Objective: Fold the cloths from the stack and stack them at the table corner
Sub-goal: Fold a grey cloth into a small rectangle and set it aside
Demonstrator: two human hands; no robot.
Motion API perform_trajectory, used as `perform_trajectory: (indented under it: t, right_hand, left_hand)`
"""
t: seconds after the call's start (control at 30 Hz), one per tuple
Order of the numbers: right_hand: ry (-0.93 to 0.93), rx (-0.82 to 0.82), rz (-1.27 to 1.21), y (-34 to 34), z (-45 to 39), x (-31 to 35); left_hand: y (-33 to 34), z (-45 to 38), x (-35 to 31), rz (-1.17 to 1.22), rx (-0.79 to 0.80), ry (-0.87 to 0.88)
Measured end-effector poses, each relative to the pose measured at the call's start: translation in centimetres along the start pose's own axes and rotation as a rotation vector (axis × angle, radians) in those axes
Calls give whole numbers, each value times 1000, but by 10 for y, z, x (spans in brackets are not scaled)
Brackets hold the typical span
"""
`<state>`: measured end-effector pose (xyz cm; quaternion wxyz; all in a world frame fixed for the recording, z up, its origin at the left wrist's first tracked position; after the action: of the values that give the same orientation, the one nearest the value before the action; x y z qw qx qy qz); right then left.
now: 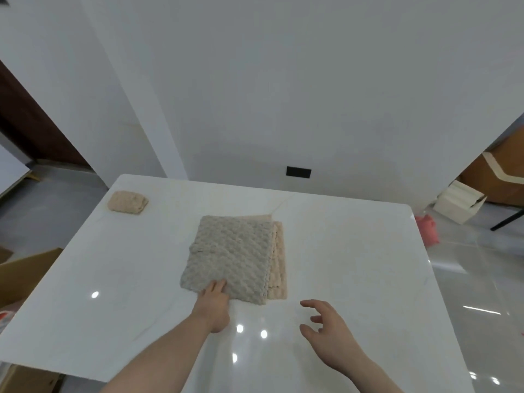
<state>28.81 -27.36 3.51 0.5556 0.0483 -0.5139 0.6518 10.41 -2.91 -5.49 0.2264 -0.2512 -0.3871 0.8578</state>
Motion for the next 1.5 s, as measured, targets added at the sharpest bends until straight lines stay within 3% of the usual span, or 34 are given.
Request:
perform_trajectory:
  t: [0.17,0.27,0.37,0.5,0.67,0.9,1.17,1.27,1.4,1.5]
  right_hand:
    - [-48,50,68,-6,-12,10]
    - [-97,46,71,-8,-19,22]
    - [-145,33,64,-10,-26,34]
    - [-212,-6,47,-17,-31,52]
    - [-290,-54,-55,-22,-33,91]
    - [-414,-100,-221,-6,-3,150]
    - [-375,-286,-198,19,24,165]
    - [-333,-245,-186,32,37,166]
    - [-372,-29,-99,70,60,175]
    - [-319,-109,-78,95,67,188]
  left_hand:
    - [-15,-3,7,47,-77,24]
    - [-38,-2,8,286,-360,98]
    - [-83,6,1,426,-619,66]
    - [-147,30,-20,610,-829,108]
    - [-196,82,-53,772,-942,257]
    - [-197,144,-73,621,-732,400]
    - [-182,168,-35,534,-402,437]
    - [-172,180,-10,589,-352,425]
    - [-155,198,3,710,-237,466]
    - [-147,207,11,707,-165,491]
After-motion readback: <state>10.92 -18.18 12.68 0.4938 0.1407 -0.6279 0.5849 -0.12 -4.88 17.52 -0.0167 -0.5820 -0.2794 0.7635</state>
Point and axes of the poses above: each hand's wrist, its own z-axis away from the middle knuckle, its own y-axis out of the palm, x = y × z, the point moved 2 cm from there along -z, towards the middle knuckle, and after that the axes turned 10 degrees about z, right-handed, at the moved point
